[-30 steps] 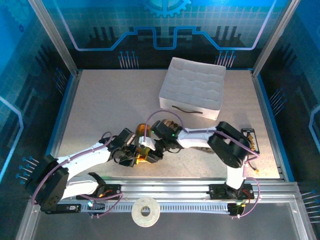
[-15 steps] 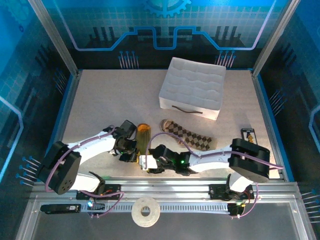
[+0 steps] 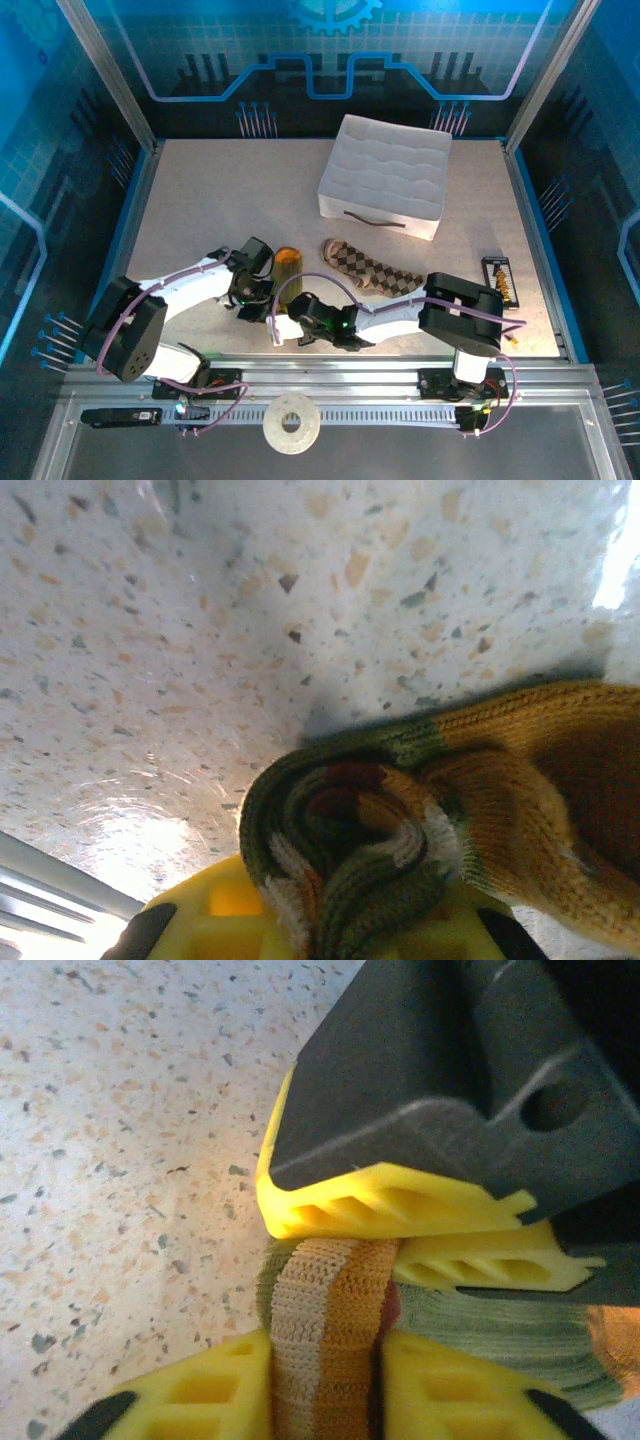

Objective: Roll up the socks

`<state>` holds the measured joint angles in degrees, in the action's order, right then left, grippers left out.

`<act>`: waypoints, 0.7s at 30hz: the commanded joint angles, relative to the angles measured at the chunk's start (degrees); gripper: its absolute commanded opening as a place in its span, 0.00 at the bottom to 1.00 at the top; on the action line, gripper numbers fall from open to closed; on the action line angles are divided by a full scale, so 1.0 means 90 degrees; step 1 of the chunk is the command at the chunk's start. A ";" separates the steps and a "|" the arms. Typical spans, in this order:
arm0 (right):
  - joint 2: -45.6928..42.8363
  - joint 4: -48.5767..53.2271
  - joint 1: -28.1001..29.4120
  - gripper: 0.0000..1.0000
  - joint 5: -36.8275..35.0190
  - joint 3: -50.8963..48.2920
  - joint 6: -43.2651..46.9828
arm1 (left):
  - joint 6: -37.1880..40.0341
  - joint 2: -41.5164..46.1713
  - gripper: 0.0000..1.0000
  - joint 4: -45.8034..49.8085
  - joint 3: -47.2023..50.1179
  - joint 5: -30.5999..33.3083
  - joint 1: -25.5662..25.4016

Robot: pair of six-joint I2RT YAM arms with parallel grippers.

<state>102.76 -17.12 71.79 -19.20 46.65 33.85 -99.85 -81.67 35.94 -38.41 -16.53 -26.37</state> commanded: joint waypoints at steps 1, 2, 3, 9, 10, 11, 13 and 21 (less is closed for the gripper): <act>0.0317 0.0357 -0.0003 0.14 -0.0016 0.0234 -0.0126 | 0.0211 -0.0335 0.00 0.0716 0.0275 0.0655 0.0064; 0.0319 0.0479 -0.0036 0.09 0.0058 0.0271 -0.0214 | 0.0226 -0.0300 0.00 0.0730 0.0250 0.0666 0.0071; 0.0299 0.0606 -0.0063 0.03 0.0180 0.0286 -0.0306 | 0.0257 -0.0243 0.00 0.0753 0.0228 0.0689 0.0071; 0.0177 0.1412 -0.0482 0.00 0.1740 0.0234 -0.1167 | 0.0371 0.0588 0.26 0.0853 0.0149 0.0926 0.0114; 0.0200 0.1544 -0.0600 0.00 0.2089 0.0253 -0.1301 | 0.0346 0.0826 0.35 0.0828 0.0192 0.0970 0.0135; 0.0227 0.1635 -0.0688 0.00 0.2342 0.0254 -0.1415 | 0.0333 0.1035 0.43 0.0812 0.0231 0.1019 0.0158; 0.0313 0.1866 -0.0859 0.00 0.2911 0.0293 -0.1578 | 0.0272 0.1547 0.55 0.0758 0.0356 0.1089 0.0246; 0.0712 0.2372 -0.1385 0.00 0.4005 0.0646 -0.2087 | 0.0370 0.2969 0.72 0.0106 0.0974 0.1060 0.0577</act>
<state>104.62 -8.12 60.27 9.50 52.84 18.87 -97.43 -57.23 38.70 -31.68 -7.86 -21.78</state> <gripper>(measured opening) 0.064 0.715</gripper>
